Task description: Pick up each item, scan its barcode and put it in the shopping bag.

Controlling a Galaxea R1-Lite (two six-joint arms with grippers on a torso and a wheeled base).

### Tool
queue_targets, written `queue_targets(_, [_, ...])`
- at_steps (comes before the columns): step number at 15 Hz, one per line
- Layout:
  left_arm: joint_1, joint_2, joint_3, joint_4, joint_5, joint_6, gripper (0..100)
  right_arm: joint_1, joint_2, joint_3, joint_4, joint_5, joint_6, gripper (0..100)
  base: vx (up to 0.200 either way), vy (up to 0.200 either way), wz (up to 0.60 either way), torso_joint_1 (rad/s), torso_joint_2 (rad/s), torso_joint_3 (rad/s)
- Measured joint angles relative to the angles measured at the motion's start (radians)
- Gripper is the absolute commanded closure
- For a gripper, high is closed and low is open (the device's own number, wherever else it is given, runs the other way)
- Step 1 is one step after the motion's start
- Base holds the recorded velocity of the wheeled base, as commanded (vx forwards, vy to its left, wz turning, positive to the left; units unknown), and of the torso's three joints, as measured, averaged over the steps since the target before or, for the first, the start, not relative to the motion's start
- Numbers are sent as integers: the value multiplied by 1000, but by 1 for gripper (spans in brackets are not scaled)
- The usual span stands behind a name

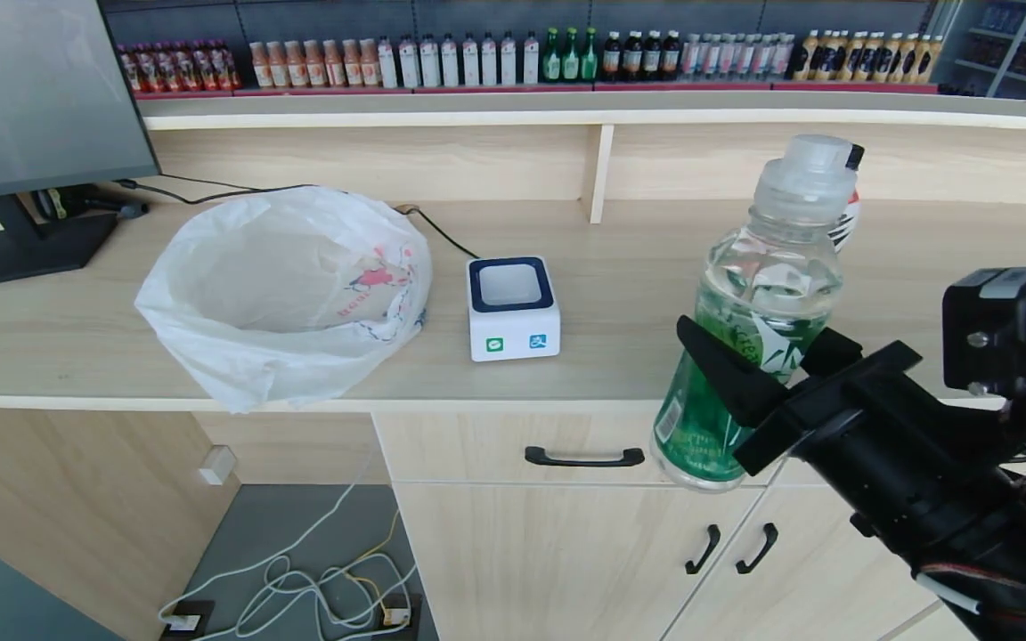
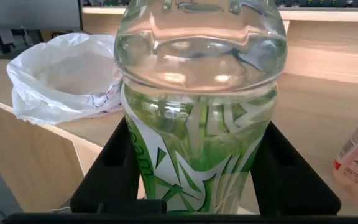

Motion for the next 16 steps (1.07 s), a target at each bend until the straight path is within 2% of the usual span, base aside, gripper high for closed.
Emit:
queue_targets(2, [0,0,0,0,0,0,0,-3,21,-18,0,-38,16,100,0,0,0,0,0,0])
queue_targets(5, [2,0,0,0,0,-2,0,-21,47,-43,1,-40,39,100,0,0,0,0,0,0])
queue_targets(7, [3,0,0,0,0,-2,0,-76,57,-80,1,-39,40,100,0,0,0,0,0,0])
queue_targets(13, [5,0,0,0,0,-2,0,-149,68,-204,0,-42,10,100,0,0,0,0,0,0])
queue_targets(16, [5,0,0,0,0,-2,0,-160,71,-221,0,-41,28,100,0,200,0,2,-2,4])
